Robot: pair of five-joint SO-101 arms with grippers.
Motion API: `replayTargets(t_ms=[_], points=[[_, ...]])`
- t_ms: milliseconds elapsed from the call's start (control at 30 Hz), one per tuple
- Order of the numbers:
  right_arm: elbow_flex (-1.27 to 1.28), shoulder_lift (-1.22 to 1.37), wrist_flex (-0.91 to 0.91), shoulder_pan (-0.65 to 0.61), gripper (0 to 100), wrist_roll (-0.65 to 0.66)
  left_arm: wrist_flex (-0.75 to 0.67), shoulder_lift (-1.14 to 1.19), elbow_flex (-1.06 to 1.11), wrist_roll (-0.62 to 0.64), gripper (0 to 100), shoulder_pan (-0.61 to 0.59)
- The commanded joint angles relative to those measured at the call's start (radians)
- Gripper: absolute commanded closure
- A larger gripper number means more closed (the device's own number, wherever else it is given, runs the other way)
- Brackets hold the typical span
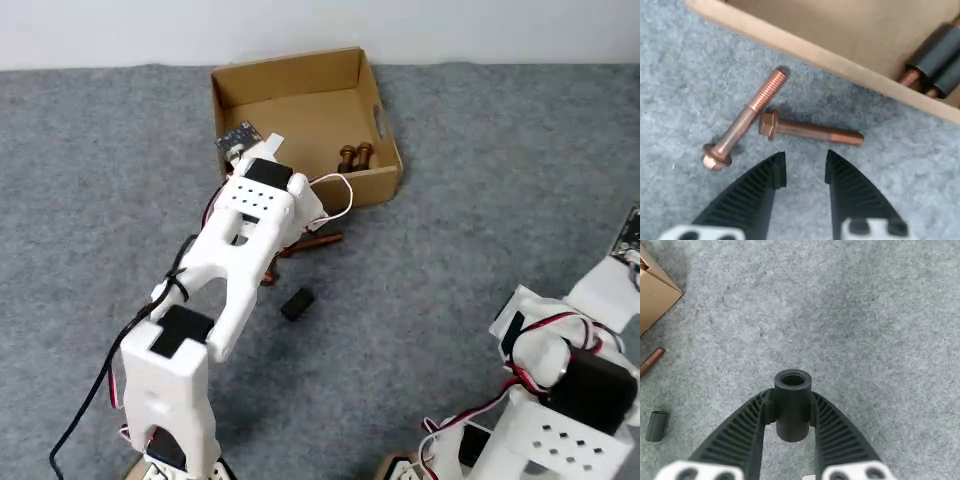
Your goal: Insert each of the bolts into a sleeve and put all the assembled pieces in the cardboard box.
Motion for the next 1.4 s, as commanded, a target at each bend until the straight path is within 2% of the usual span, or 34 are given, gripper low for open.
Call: replayTargets(t_ms=[0, 233, 567, 1033, 1367], points=[[-0.006, -0.012, 0.038, 0.013, 98.9, -0.011, 0.011, 0.025, -0.044, 0.008, 86, -0.002], [-0.006, -0.012, 0.038, 0.01, 98.9, -0.011, 0.003, 0.095, -0.074, 0.008, 86, -0.003], [-0.006, -0.008, 0.036, 0.008, 98.9, -0.008, 0.009, 0.199, -0.232, 0.008, 86, -0.109], [-0.006, -0.004, 0.036, 0.008, 98.8, -0.006, 0.011, 0.31, -0.394, 0.008, 86, -0.081], [-0.005, -0.002, 0.031, 0.008, 98.7, -0.006, 0.051, 0.402, -0.429, 0.003, 86, -0.04]])
